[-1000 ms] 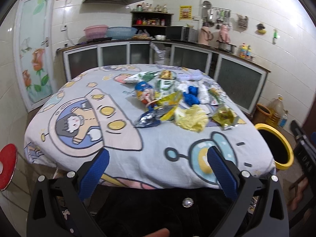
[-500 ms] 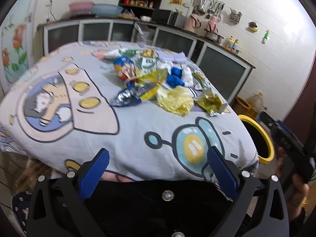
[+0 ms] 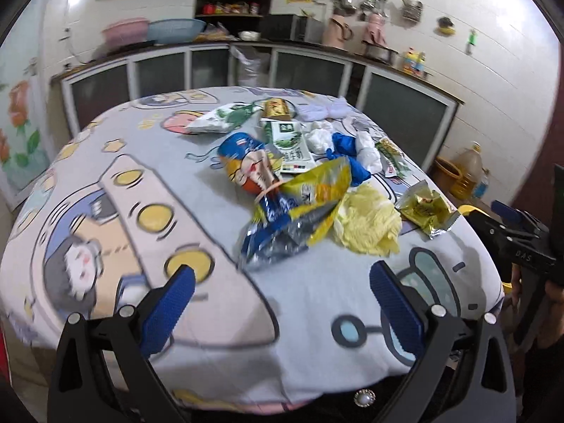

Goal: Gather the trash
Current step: 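Grasp the pale green snack wrapper with the right tool while the left tool grasps the yellow-blue chip bag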

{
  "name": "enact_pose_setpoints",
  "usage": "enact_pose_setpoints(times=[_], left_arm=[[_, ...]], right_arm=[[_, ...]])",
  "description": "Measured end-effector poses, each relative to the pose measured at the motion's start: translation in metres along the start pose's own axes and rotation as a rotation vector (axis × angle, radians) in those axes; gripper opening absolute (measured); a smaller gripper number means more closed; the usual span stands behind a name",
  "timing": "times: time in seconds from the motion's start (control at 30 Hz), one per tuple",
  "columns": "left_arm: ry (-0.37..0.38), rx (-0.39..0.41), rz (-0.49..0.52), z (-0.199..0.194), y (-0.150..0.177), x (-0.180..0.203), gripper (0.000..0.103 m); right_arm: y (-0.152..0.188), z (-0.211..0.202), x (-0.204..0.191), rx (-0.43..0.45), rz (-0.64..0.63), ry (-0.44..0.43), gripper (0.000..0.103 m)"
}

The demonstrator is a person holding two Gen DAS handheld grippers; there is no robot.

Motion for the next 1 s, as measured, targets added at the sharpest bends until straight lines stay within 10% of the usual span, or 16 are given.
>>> enact_pose_setpoints(times=[0.43, 1.0], left_arm=[[0.131, -0.021, 0.240, 0.043, -0.053, 0.037, 0.096], [0.128, -0.139, 0.178, 0.121, -0.085, 0.046, 0.096]], right_arm=[[-0.015, 0.032, -0.007, -0.076, -0.005, -0.023, 0.096], [-0.020, 0.070, -0.004, -0.175, -0.024, -0.096, 0.095]])
Point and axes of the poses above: each gripper's, at about its wrist camera, not at the fingertips, and z roughly the way its jaws point, x to its right, y to its underside, the point moved 3 cm from there along z, roughly the way its jaws point, and after that the axes turned 2 degrees about z, right-handed, at the moved point
